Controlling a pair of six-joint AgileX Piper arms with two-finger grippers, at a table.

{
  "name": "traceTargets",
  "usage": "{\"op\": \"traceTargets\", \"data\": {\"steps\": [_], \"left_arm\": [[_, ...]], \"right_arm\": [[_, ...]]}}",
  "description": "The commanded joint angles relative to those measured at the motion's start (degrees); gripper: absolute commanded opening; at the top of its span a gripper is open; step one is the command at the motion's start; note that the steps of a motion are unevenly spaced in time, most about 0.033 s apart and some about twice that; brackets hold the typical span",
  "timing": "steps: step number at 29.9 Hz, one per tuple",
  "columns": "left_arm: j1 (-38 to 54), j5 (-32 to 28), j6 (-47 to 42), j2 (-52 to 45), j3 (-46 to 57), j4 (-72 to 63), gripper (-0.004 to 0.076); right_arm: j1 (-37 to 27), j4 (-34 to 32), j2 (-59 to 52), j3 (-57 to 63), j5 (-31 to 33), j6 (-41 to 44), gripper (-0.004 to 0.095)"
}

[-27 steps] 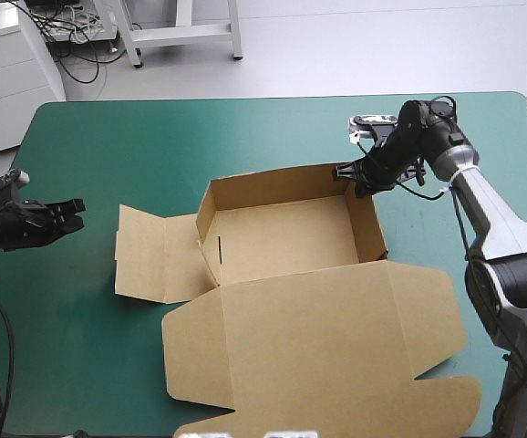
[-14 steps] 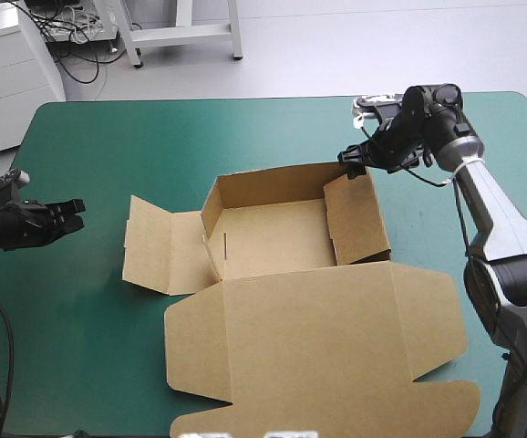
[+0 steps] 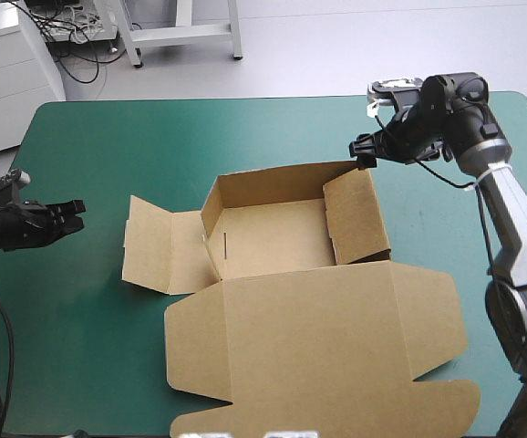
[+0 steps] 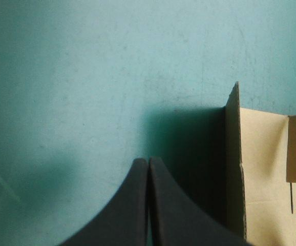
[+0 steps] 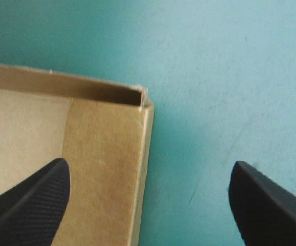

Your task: Fold the box

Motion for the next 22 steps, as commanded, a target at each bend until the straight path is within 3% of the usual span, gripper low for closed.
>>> {"op": "traceTargets", "data": {"steps": [1, 9, 22], "left_arm": [[-0.1, 0.2, 0.1, -2.3, -1.6, -2.8, -0.0032], [-0.1, 0.4, 0.1, -2.3, -1.6, -3.1, -0.0032], [-0.1, 1.1, 0.1, -2.3, -1.6, -3.1, -0.0032]], "right_arm": [[0.1, 0.0, -7.8, 7.3, 0.4, 0.1, 0.0783], [1.0, 2.3, -9.3, 17.9, -2.9, 0.1, 0.0783], [5.4, -2.1, -4.1, 18.4, -6.0, 4.2, 0.0782]]}}
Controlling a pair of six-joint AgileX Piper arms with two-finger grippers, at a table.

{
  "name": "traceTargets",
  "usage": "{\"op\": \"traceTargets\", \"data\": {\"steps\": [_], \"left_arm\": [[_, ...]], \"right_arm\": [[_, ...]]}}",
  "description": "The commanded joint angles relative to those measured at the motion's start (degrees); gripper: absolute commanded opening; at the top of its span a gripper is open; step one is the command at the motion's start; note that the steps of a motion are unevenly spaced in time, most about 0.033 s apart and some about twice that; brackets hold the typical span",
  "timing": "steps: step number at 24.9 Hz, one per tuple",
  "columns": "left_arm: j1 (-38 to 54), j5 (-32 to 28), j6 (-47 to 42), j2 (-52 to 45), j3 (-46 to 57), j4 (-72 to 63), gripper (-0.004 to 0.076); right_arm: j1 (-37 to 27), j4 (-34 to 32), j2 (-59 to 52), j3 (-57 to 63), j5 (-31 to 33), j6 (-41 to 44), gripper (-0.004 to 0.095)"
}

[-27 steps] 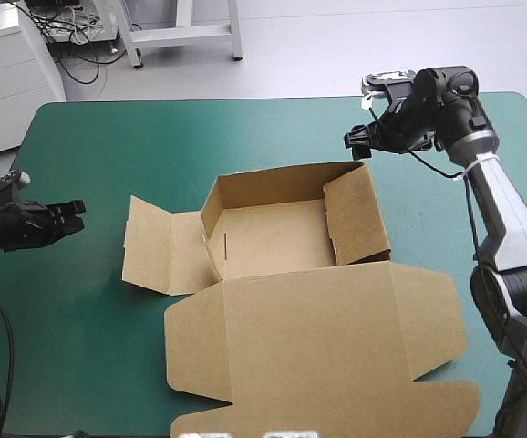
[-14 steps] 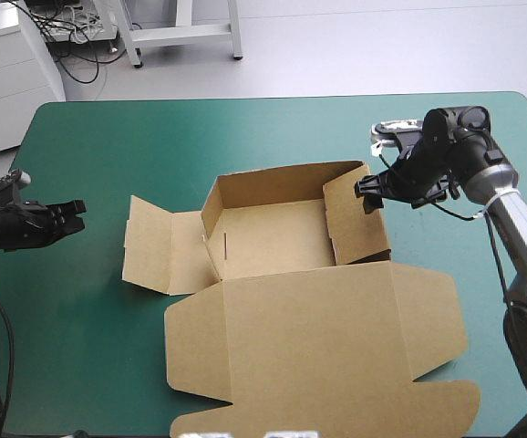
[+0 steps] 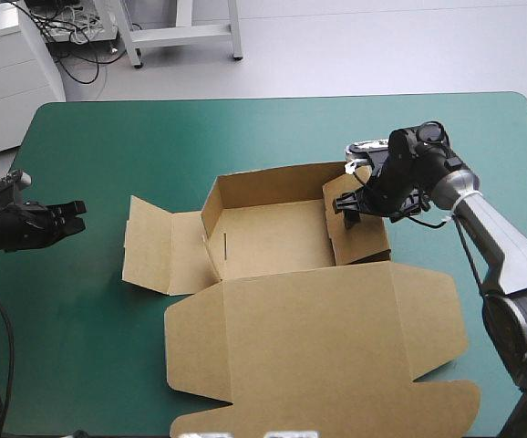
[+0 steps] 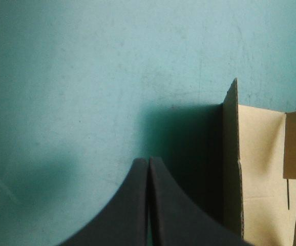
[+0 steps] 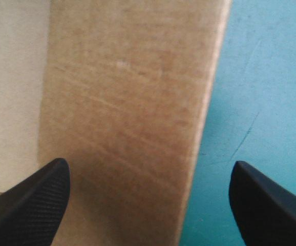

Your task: Fold the box

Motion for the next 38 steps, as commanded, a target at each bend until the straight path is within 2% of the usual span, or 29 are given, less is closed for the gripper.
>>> {"op": "traceTargets", "data": {"steps": [1, 5, 8, 10, 12, 13, 17, 19, 22, 24, 28, 38], "left_arm": [[-0.1, 0.4, 0.1, -2.3, -1.6, -3.0, -0.0032], [-0.1, 0.4, 0.1, -2.3, -1.6, -3.0, -0.0032], [-0.1, 0.4, 0.1, -2.3, -1.6, -3.0, -0.0032], [-0.1, 0.4, 0.1, -2.3, -1.6, -3.0, -0.0032], [-0.1, 0.4, 0.1, -2.3, -1.6, -3.0, -0.0032], [-0.1, 0.4, 0.1, -2.3, -1.6, -3.0, -0.0032], [-0.1, 0.2, 0.2, -2.1, -1.6, -2.6, -0.0032], [-0.1, -0.9, 0.9, -2.1, -1.6, -2.9, -0.0032], [0.0, -2.8, 0.9, -2.1, -1.6, -4.3, -0.0032], [0.0, -4.8, 0.9, -2.1, -1.6, -3.2, -0.0032], [1.2, -5.2, 0.8, -2.1, -1.6, -1.7, -0.0032], [1.1, -4.2, 0.8, -2.1, -1.6, 2.1, -0.0032]], "right_arm": [[0.0, -1.1, -1.3, -1.2, -1.1, 0.9, 0.0783], [0.0, -1.2, -0.5, -1.2, -1.5, 1.0, 0.0758], [0.0, -1.3, -0.2, -1.2, -1.5, 1.1, 0.0689], [0.0, -1.3, 0.2, -1.2, -1.2, 1.3, 0.0498], [0.0, -1.3, 0.5, -1.2, -0.2, 0.5, 0.009], [0.0, -1.4, 0.5, -1.2, 0.1, -0.2, -0.0023], [0.0, -2.0, 0.2, -4.3, 2.7, -1.4, -0.0008], [0.0, -4.6, -1.0, -7.9, 5.5, -1.4, -0.0008], [-0.6, -4.9, -5.2, -9.0, 5.5, 0.2, -0.0008], [-1.0, -3.0, -7.4, -9.0, 5.5, 1.8, -0.0008], [-3.3, 5.6, -13.4, -9.0, 5.5, 1.3, -0.0008], [-3.4, 10.5, -21.5, -9.0, 5.4, 0.4, -0.0008]]}}
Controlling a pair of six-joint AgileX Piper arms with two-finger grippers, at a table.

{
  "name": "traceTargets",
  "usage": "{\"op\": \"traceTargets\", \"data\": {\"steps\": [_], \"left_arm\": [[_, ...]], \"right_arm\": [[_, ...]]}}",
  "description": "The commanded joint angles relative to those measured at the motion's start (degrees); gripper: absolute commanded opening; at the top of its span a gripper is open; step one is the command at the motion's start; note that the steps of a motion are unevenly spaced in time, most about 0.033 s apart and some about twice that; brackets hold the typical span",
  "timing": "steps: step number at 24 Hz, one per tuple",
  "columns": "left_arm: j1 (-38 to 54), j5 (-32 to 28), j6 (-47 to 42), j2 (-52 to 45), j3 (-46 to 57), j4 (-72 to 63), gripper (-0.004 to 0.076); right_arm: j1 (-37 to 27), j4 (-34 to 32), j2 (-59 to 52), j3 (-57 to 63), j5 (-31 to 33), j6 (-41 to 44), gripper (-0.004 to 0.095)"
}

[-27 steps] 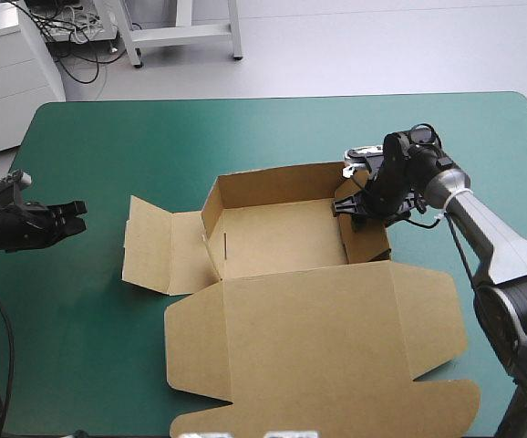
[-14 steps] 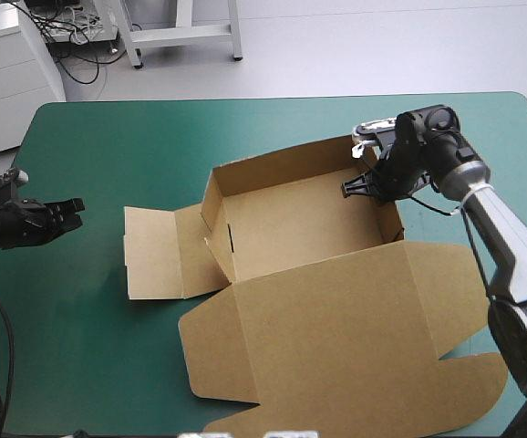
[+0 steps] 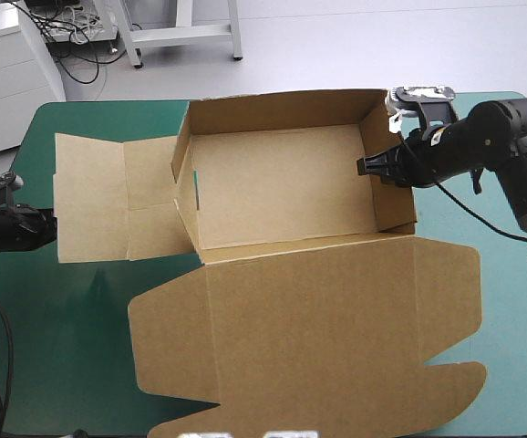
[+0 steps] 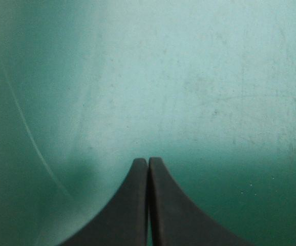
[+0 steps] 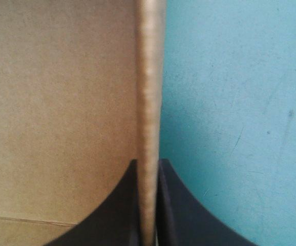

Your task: Fold the box

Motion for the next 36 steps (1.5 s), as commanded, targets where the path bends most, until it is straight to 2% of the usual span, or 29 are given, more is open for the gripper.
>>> {"op": "traceTargets", "data": {"steps": [1, 5, 9, 11, 14, 15, 17, 23, 27, 33, 36], "left_arm": [[0.0, 0.0, 0.0, -2.1, -1.6, -4.2, -0.0032], [-0.1, 1.9, 0.3, -1.8, -1.6, -8.6, -0.0032], [-0.1, 3.1, 0.2, -0.1, -1.6, -11.6, -0.0031], [-0.1, 4.8, 0.3, 0.7, -1.6, -11.2, 0.0017], [-0.1, 7.2, 4.4, 1.2, -1.6, -11.6, 0.0318], [-0.1, 8.3, 4.7, 1.2, -1.6, -12.0, 0.0477], [-0.8, 11.6, 4.7, 1.2, -1.6, -12.8, 0.0613], [-9.0, 14.9, 4.7, 1.2, -1.6, -13.4, 0.0592], [-13.2, 20.1, 5.4, 1.2, -1.6, -14.9, 0.0592], [-15.5, 26.0, 7.8, 1.2, -1.6, -20.7, 0.0582], [-15.5, 26.0, 7.8, 0.9, -1.6, -24.0, 0.0575]], "right_arm": [[-0.3, 5.1, -3.1, -2.1, 0.1, -0.1, -0.0008], [-0.2, 10.6, -2.8, -2.1, -1.7, -2.1, -0.0008], [-0.2, 10.8, -2.7, -2.1, -2.5, -2.6, -0.0008], [-0.2, 10.8, -2.5, -2.1, -2.4, -2.9, -0.0008], [-0.2, 10.5, -2.4, -2.1, -2.5, -2.9, -0.0008], [-0.2, 9.8, -2.4, -2.1, -2.8, -2.9, -0.0008], [-0.2, 9.4, -2.4, -2.1, -3.0, -3.2, -0.0008], [-0.2, 8.5, -2.3, -2.1, -4.1, -5.3, -0.0008], [-0.2, 8.1, -1.6, -2.1, -5.7, -6.6, -0.0008], [-0.2, 5.4, 1.1, -2.1, -5.8, -8.0, -0.0008], [-0.2, 3.0, 2.0, -2.1, -7.1, -7.1, -0.0008]]}}
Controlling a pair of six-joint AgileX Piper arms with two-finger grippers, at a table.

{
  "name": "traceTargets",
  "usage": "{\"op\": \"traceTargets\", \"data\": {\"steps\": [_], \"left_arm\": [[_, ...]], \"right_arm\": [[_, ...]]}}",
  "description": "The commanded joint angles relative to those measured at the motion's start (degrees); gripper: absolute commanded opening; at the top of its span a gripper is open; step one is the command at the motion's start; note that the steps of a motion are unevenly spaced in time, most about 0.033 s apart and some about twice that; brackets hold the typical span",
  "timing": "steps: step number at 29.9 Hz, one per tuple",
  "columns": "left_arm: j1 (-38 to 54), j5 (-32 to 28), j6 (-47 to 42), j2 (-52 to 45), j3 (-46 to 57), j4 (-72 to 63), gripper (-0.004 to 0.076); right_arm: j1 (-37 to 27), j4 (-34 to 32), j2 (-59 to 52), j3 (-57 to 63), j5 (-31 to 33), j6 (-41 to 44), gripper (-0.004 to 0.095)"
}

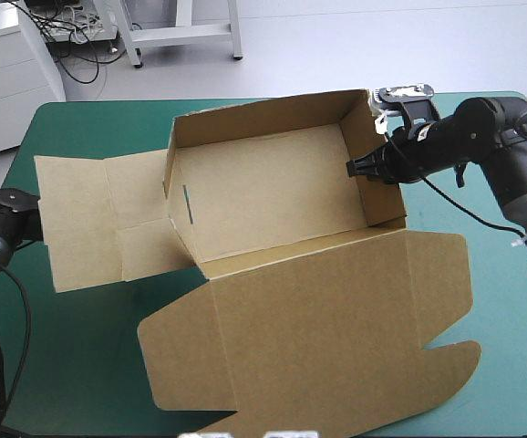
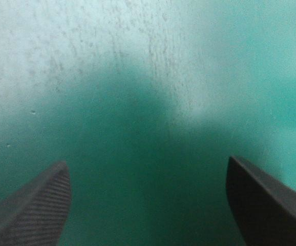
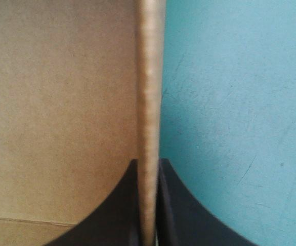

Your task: Fold the box

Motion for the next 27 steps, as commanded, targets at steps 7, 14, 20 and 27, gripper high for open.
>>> {"op": "traceTargets", "data": {"steps": [7, 14, 20, 27], "left_arm": [[-1.5, 6.1, 0.7, -2.8, -1.6, -15.9, 0.0543], [-6.4, 6.1, 2.8, -5.0, -1.6, -22.0, 0.0525], [-7.2, 6.1, 3.4, -7.3, -1.6, -24.7, 0.0525], [-7.2, 6.1, 3.6, -10.9, -1.6, -25.2, 0.0525]], "right_arm": [[-0.2, -1.6, -0.6, -2.3, -5.3, 0.8, -0.0008], [-0.2, -2.8, -0.3, -2.3, -6.1, 0.8, -0.0008], [-0.2, -4.5, 0.3, -2.3, -6.0, 1.8, -0.0008], [-0.3, -5.7, 1.2, -2.3, -6.0, 3.3, -0.0008]]}}
